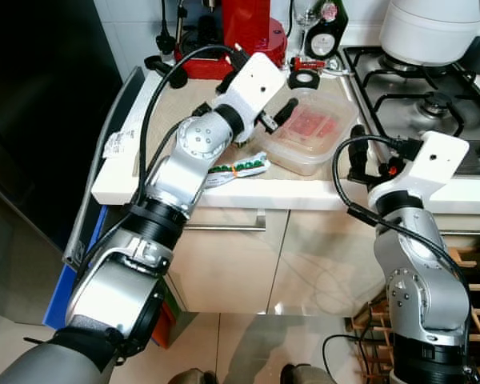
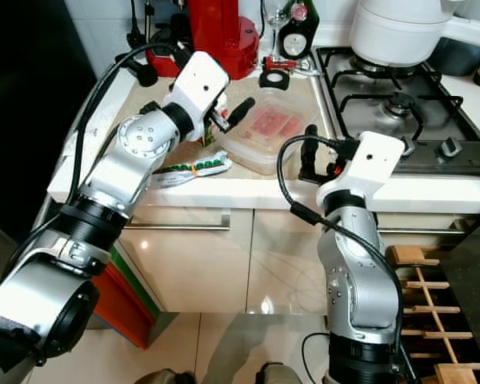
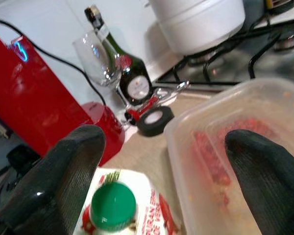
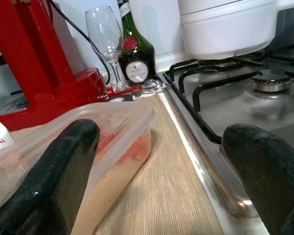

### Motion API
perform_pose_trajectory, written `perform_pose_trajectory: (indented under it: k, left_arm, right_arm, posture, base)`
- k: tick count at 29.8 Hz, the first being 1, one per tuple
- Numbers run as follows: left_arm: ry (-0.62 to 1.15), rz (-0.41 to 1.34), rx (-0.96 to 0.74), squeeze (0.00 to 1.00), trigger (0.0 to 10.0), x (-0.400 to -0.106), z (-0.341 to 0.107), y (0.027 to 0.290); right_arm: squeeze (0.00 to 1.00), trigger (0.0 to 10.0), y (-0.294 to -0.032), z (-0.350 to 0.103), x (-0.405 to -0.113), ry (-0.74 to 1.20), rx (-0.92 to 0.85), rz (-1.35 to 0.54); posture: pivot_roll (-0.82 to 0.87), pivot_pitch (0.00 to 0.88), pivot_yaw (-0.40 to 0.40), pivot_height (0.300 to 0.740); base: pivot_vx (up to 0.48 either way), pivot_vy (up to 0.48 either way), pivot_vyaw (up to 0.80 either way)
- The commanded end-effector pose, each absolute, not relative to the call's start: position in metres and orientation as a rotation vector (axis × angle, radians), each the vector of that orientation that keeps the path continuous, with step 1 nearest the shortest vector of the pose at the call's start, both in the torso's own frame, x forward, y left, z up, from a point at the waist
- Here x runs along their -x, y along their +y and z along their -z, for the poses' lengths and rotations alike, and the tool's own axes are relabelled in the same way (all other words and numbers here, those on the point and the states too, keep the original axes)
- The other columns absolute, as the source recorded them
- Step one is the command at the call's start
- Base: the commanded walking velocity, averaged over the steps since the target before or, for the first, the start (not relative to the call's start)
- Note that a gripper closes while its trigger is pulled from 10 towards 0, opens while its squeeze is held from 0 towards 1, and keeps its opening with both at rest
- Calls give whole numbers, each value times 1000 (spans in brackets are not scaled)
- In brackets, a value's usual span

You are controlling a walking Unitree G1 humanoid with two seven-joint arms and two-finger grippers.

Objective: Restocking fridge

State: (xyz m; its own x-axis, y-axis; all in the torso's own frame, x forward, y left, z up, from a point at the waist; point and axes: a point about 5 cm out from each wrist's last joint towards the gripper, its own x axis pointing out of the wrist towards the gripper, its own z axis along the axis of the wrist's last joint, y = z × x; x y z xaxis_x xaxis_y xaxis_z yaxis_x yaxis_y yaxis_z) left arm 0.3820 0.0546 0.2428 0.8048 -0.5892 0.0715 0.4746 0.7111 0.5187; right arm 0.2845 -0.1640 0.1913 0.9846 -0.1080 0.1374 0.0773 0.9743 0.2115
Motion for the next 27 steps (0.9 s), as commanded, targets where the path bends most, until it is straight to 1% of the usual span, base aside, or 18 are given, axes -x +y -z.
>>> perform_pose_trajectory:
  k: [1,6,15,26,27]
  left_arm:
    - [-253,574,-528,0,10000,-385,-248,58]
    - [-247,559,-526,0,10000,-386,-249,61]
    - [-166,561,-440,0,10000,-391,-243,63]
    - [-109,573,-452,0,10000,-394,-237,67]
    - [-105,571,-453,0,8980,-394,-236,67]
  right_arm:
    - [0,10000,-165,-194,-282,-155,-206,97]
    - [0,10000,-165,-193,-281,-148,-204,96]
    - [0,10000,-166,-193,-282,-138,-207,97]
    - [0,10000,-165,-193,-283,-132,-210,98]
    - [0,10000,-165,-193,-283,-131,-210,98]
  posture:
    - [-217,66,48,740]
    - [-216,71,42,740]
    - [-216,82,39,740]
    - [-215,87,40,740]
    - [-217,87,42,740]
  base:
    - [0,0,0]
    - [0,0,0]
    - [0,0,0]
    - [0,0,0]
    - [0,0,0]
